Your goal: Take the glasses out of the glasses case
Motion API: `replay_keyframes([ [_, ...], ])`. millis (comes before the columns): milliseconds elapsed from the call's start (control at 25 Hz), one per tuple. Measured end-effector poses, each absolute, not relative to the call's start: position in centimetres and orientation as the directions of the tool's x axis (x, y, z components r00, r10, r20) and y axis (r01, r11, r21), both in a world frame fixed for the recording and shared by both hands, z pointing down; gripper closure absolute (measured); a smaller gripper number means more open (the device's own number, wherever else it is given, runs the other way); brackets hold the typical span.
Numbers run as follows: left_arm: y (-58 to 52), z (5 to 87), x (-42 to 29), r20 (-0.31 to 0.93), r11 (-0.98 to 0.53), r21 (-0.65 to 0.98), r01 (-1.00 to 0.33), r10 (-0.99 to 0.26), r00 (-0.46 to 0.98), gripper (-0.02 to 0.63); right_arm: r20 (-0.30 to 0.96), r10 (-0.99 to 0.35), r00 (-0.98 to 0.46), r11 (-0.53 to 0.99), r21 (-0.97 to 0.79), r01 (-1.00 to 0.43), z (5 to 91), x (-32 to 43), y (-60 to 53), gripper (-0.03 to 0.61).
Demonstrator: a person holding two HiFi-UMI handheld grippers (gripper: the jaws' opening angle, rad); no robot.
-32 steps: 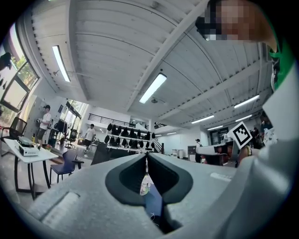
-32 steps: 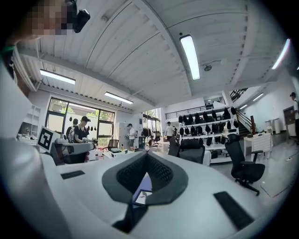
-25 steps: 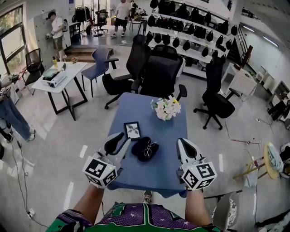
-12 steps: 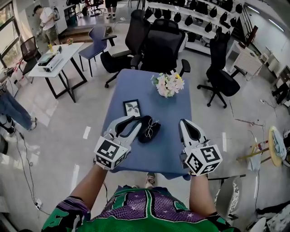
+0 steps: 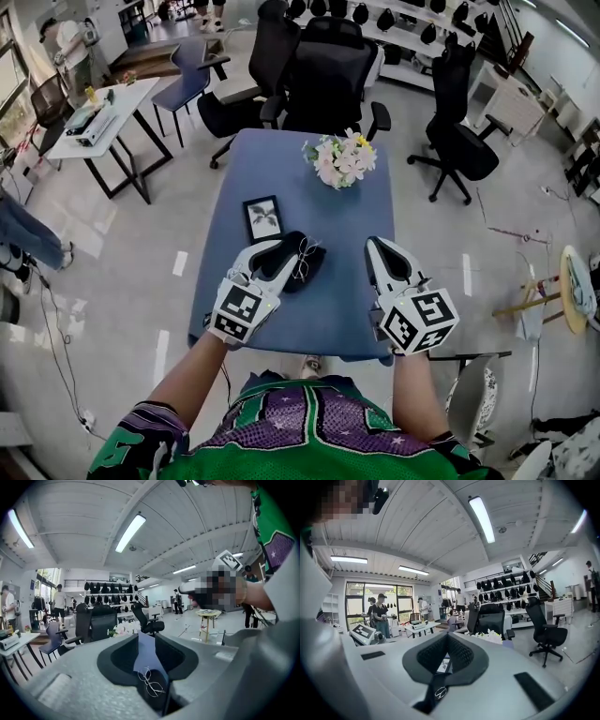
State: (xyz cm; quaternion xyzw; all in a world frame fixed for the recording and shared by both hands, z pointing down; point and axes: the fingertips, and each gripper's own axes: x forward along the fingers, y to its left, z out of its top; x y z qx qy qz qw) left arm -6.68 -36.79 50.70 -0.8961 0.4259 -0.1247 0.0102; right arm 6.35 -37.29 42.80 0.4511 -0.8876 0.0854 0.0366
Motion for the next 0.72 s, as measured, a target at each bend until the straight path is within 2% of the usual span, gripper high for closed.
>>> replay_keyframes([
  [720,-42.4,62.4,-2.6,0.404,-0.680,-0.130,-0.721,-0.701,0.588,0.505,0.215,-0.776,-0.592,0.566,-0.176,-0.806,47.4,8.9,-42.0,0.575],
])
